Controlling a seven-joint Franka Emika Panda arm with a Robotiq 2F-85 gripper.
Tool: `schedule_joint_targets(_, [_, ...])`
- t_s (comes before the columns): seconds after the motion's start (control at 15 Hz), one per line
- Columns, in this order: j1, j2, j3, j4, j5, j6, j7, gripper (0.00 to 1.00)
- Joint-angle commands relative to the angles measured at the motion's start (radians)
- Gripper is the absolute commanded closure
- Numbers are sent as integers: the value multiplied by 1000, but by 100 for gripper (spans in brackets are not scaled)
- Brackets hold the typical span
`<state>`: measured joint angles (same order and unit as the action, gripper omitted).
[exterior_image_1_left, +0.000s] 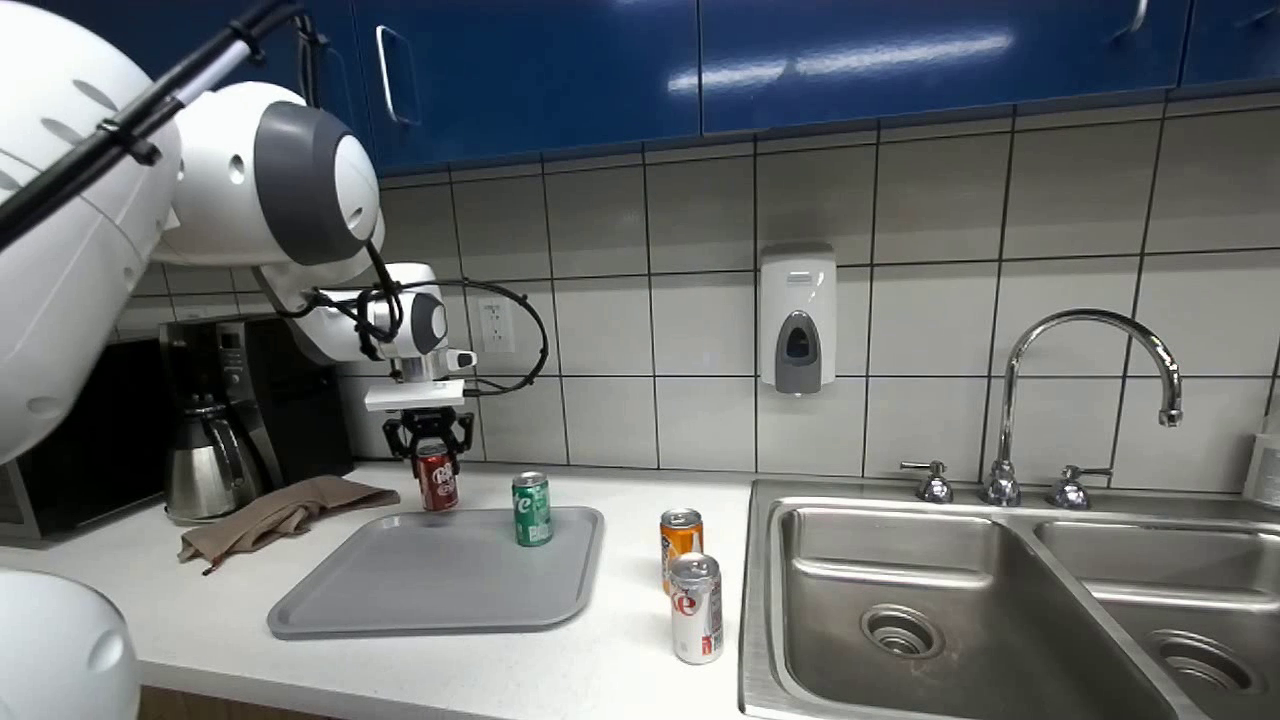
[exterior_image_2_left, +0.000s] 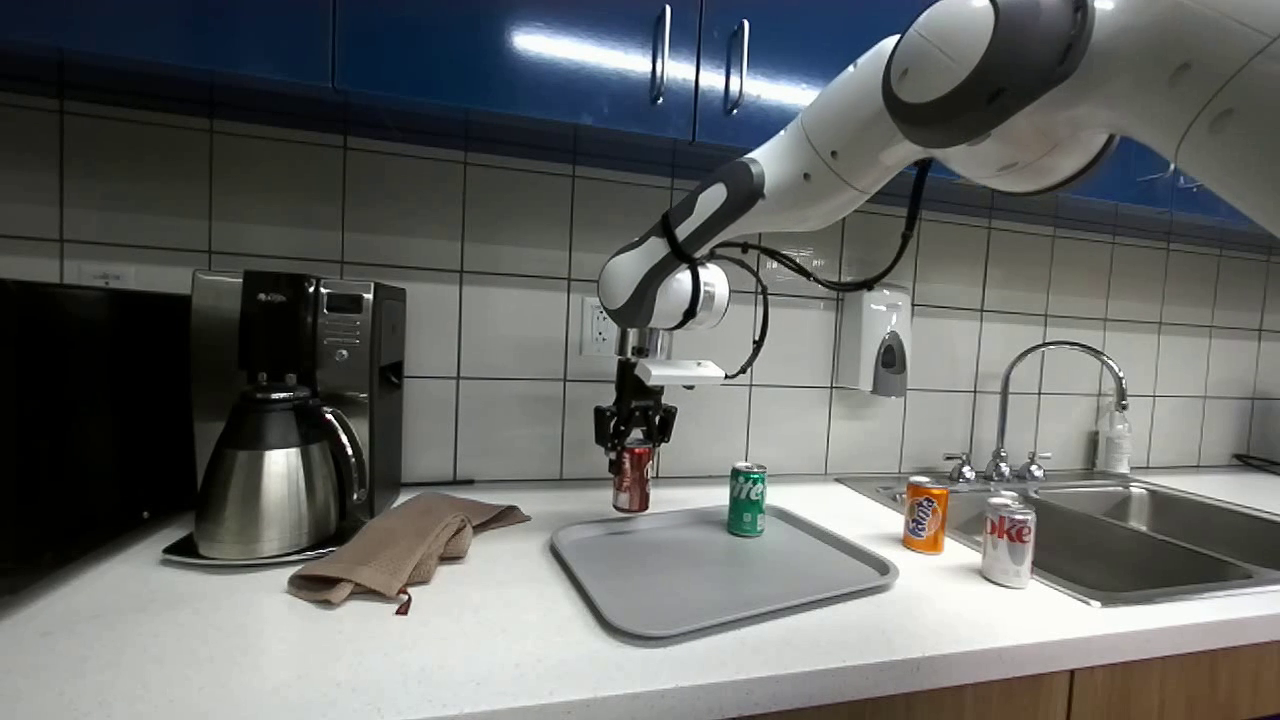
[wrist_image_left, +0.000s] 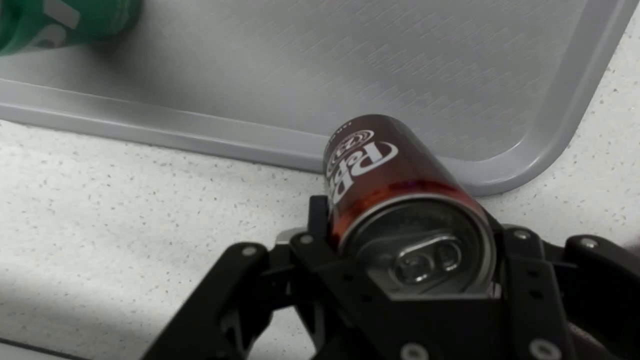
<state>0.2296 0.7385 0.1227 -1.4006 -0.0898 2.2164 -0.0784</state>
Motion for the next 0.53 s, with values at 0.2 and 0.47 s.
schedule_joint_targets(0.2, [36,124,-26,244,-16,-135,34,62])
schedule_joint_targets(0.47, [48,197,-35,350,-14,-181,45,62])
